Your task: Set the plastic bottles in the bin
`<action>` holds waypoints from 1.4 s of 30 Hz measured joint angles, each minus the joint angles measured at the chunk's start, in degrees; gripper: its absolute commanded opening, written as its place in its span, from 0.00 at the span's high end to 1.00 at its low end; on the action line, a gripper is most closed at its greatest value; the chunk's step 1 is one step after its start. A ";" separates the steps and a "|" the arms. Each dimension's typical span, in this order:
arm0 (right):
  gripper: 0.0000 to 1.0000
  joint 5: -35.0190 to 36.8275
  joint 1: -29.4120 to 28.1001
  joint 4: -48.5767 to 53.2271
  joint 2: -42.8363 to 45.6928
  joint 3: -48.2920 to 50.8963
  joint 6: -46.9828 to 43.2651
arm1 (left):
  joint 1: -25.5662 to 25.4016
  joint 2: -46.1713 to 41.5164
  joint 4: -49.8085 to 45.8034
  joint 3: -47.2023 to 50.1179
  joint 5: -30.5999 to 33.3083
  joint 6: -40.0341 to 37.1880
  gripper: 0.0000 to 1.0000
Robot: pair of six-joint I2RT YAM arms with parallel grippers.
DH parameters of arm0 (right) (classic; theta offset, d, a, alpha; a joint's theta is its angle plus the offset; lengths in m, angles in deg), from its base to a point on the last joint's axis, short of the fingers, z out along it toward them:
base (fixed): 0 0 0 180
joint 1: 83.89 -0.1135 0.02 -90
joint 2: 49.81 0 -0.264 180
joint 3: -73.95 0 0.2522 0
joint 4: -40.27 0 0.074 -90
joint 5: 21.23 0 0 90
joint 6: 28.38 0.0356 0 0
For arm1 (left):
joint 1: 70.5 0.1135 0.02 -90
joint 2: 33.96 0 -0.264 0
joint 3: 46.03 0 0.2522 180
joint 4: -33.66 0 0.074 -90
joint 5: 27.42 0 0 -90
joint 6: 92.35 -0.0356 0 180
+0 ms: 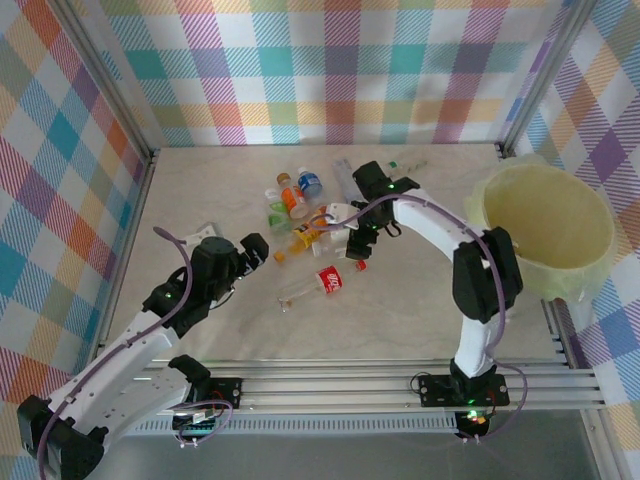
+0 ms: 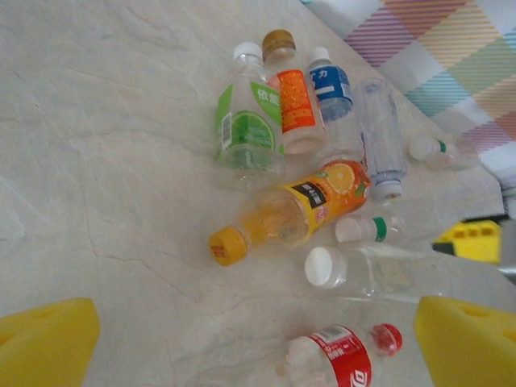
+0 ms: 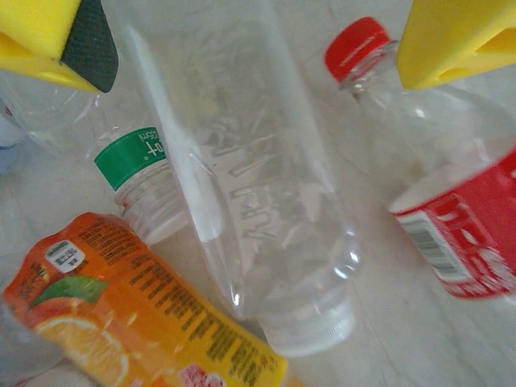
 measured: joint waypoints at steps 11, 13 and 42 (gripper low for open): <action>0.22 6.36 -1.05 -0.92 -7.02 -1.68 -11.10 | 0.09 2.78 -1.53 -0.46 -6.84 -0.68 0.00; 0.29 6.49 -1.03 -1.99 -7.56 -1.68 -12.33 | 0.22 3.02 -1.55 -0.74 -7.41 -0.79 0.00; 0.55 2.23 -1.05 -12.11 14.19 7.85 -2.03 | 0.28 6.27 1.79 -2.75 -11.87 -4.66 0.00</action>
